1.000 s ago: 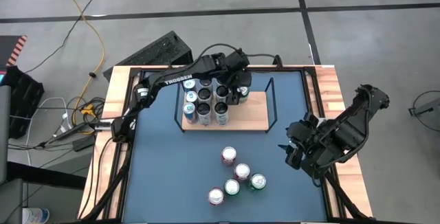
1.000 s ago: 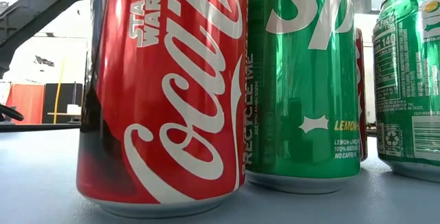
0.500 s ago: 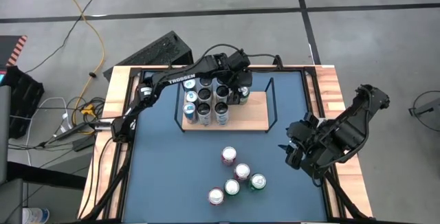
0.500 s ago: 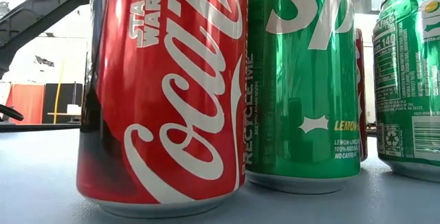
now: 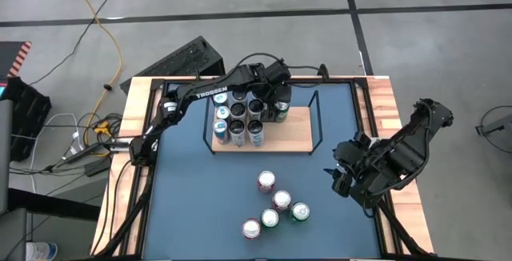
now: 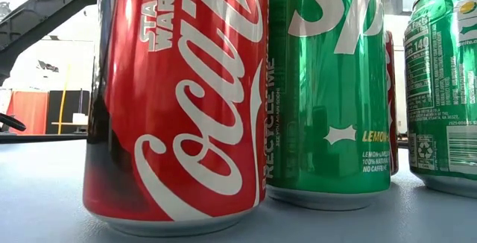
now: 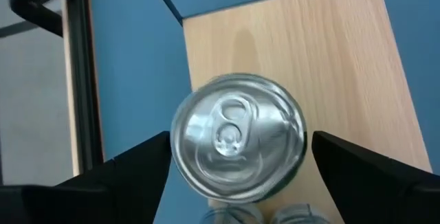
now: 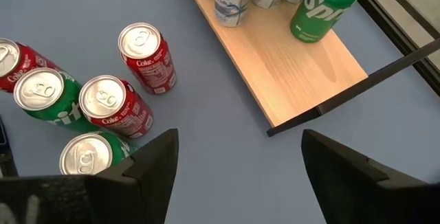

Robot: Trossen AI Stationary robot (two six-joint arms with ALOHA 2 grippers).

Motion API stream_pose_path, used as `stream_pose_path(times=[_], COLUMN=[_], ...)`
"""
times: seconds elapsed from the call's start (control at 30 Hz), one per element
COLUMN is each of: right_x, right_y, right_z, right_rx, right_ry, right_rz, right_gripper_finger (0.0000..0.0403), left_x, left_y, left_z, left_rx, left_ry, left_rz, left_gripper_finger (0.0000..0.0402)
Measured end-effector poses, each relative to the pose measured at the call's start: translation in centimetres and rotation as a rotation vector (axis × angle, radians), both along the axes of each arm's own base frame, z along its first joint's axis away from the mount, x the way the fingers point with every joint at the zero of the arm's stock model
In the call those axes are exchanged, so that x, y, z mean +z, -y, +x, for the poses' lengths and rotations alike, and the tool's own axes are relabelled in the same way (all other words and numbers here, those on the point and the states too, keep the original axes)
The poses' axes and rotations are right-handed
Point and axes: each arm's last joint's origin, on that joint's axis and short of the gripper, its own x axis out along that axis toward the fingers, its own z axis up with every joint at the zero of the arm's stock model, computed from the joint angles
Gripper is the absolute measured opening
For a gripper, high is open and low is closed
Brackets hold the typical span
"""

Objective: Place canned beverage on shelf
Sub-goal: Put the left green soda can on the shelf

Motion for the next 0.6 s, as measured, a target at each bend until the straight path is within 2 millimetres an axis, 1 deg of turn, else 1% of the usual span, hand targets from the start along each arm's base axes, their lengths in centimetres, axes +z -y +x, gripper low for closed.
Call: stream_pose_path(times=[0.27, 0.33, 0.43, 0.6], right_x=[0.0, 0.0, 0.0, 0.0], right_y=[0.0, -0.1, -0.1, -0.1], right_z=[0.0, 0.0, 0.0, -0.1], right_rx=[0.0, 0.003, 0.003, 0.009], right_ry=[-0.001, -0.001, -0.001, 0.001], right_rz=[0.002, 0.001, 0.002, 0.0], right_gripper_finger=[0.0292, 0.0292, 0.0292, 0.0292], left_x=[0.5, 1.2, 2.9, 5.1], left_y=[0.0, 0.1, 0.4, 0.9], left_z=[0.4, 0.4, 0.4, -1.2], left_rx=[0.018, 0.018, 0.016, 0.036], left_ry=[0.046, 0.059, 0.113, 0.11], left_rz=[0.044, 0.052, 0.07, 0.079], left_gripper_finger=[0.0333, 0.0333, 0.0333, 0.0333])
